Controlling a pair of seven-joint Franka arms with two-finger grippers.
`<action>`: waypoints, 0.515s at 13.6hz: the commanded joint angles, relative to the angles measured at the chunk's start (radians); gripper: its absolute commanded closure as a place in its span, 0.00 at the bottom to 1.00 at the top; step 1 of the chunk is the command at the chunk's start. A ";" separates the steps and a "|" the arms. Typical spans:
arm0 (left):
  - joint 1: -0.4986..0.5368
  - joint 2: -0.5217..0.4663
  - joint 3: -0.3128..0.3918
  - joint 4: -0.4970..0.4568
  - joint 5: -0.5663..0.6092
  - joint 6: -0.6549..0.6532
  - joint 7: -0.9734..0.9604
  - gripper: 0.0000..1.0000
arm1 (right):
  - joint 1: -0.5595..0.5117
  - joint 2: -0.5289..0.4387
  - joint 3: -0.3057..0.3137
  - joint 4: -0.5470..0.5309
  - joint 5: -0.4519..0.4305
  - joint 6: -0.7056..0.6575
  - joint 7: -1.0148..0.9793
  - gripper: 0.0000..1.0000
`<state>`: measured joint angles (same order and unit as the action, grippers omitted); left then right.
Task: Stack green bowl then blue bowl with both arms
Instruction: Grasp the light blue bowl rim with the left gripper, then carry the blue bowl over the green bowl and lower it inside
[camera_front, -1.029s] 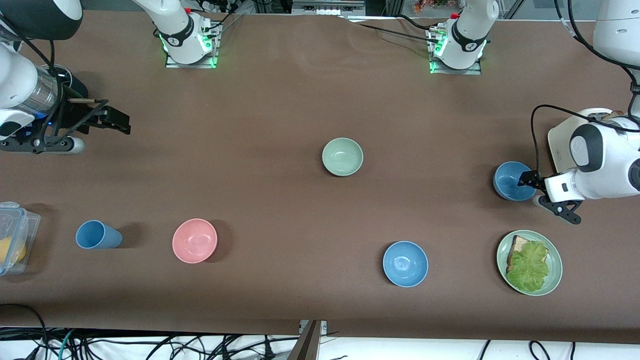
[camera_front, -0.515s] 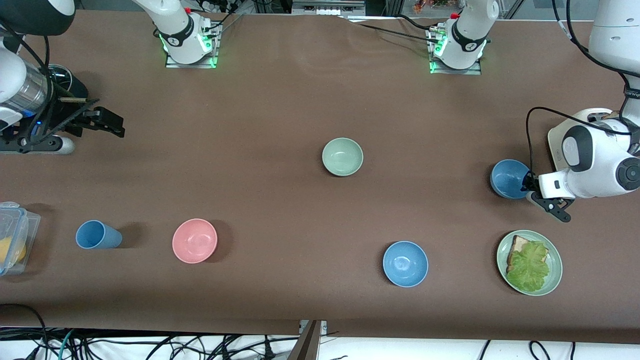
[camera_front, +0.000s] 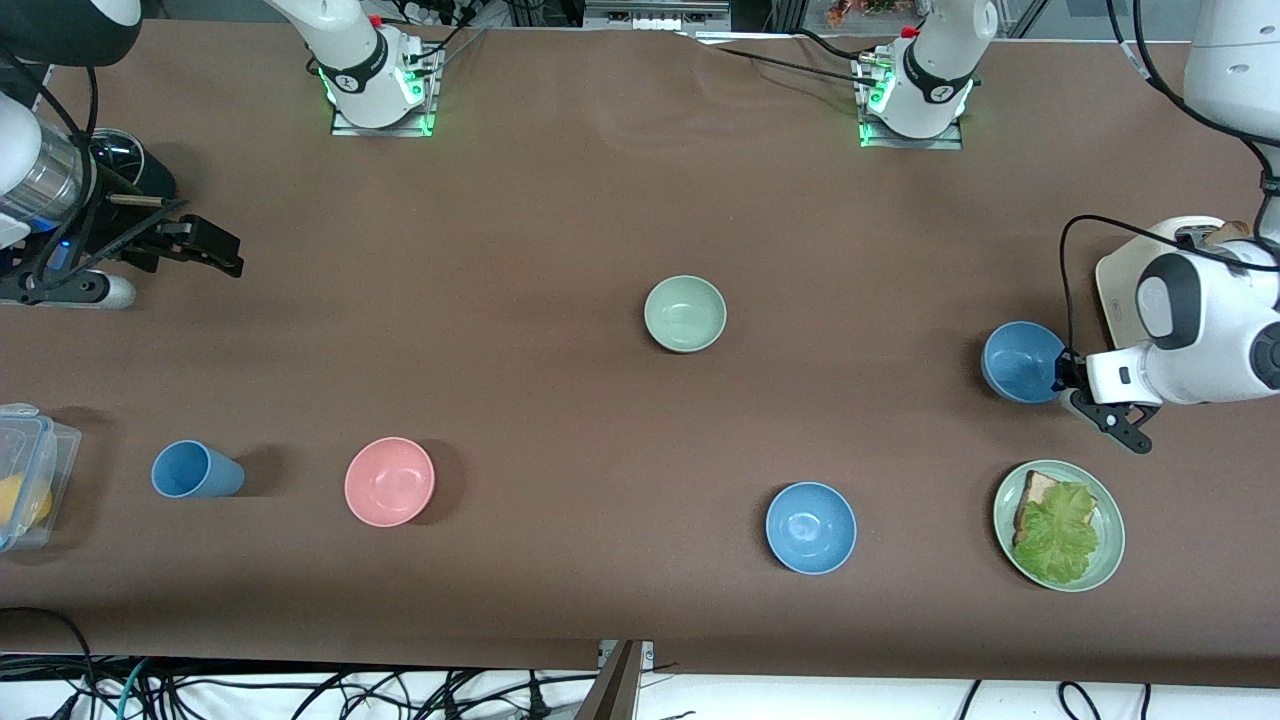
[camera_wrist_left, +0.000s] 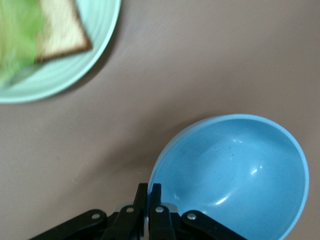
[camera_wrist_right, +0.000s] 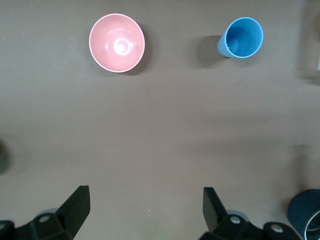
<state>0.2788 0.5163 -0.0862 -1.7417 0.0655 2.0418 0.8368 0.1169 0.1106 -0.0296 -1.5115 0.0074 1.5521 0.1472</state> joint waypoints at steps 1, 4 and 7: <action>-0.016 -0.018 -0.090 0.145 0.000 -0.190 0.001 1.00 | -0.005 0.012 -0.032 0.020 0.017 -0.003 0.000 0.00; -0.036 -0.010 -0.220 0.149 -0.001 -0.196 -0.030 1.00 | -0.003 0.012 -0.030 0.020 0.016 -0.010 0.006 0.00; -0.166 0.004 -0.256 0.137 -0.036 -0.198 -0.262 1.00 | -0.003 0.011 -0.030 0.020 0.016 -0.013 0.011 0.00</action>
<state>0.1927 0.5031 -0.3424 -1.6072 0.0491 1.8595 0.6940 0.1164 0.1153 -0.0621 -1.5114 0.0080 1.5526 0.1472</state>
